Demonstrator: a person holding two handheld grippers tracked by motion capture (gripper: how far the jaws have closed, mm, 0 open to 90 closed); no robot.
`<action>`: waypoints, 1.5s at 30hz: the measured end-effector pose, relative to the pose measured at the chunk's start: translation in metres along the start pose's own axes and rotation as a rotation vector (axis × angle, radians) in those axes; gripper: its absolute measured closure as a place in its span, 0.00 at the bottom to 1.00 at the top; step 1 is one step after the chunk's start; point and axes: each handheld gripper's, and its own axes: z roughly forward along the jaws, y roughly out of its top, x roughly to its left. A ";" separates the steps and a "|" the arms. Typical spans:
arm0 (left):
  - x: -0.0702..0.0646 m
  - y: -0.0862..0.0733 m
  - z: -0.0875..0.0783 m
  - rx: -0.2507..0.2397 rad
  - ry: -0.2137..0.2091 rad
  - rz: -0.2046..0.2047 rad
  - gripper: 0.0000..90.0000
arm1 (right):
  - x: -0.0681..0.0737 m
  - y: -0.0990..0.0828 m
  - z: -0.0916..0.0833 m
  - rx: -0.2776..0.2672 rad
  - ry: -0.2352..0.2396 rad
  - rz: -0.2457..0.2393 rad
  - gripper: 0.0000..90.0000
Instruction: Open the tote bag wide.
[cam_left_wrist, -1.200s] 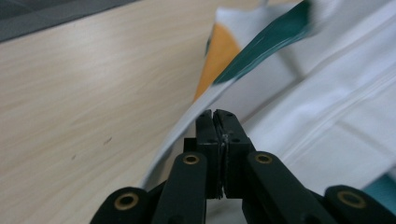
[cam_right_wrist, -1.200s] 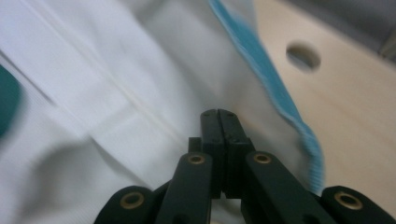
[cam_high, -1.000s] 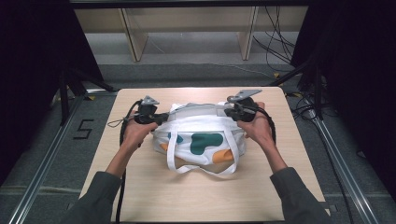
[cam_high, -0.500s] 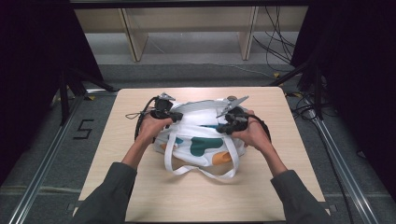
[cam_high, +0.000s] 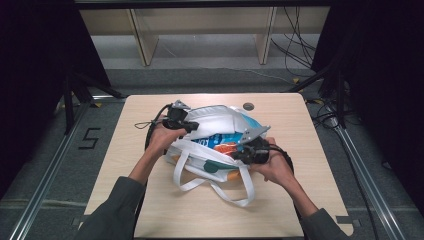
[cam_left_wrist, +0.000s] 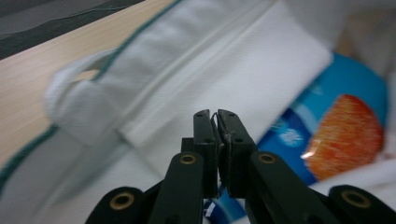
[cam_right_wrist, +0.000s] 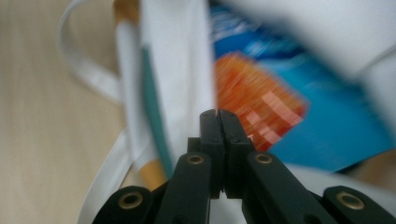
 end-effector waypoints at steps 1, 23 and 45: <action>-0.005 0.000 0.001 0.013 -0.015 0.017 0.96 | -0.006 0.006 -0.003 -0.027 -0.027 0.006 1.00; -0.036 -0.078 0.001 0.216 -0.065 0.198 0.99 | -0.092 0.049 0.112 0.239 -0.252 0.087 1.00; 0.040 -0.032 0.003 0.162 0.143 -0.001 0.96 | -0.050 -0.005 0.009 0.334 -0.014 0.001 1.00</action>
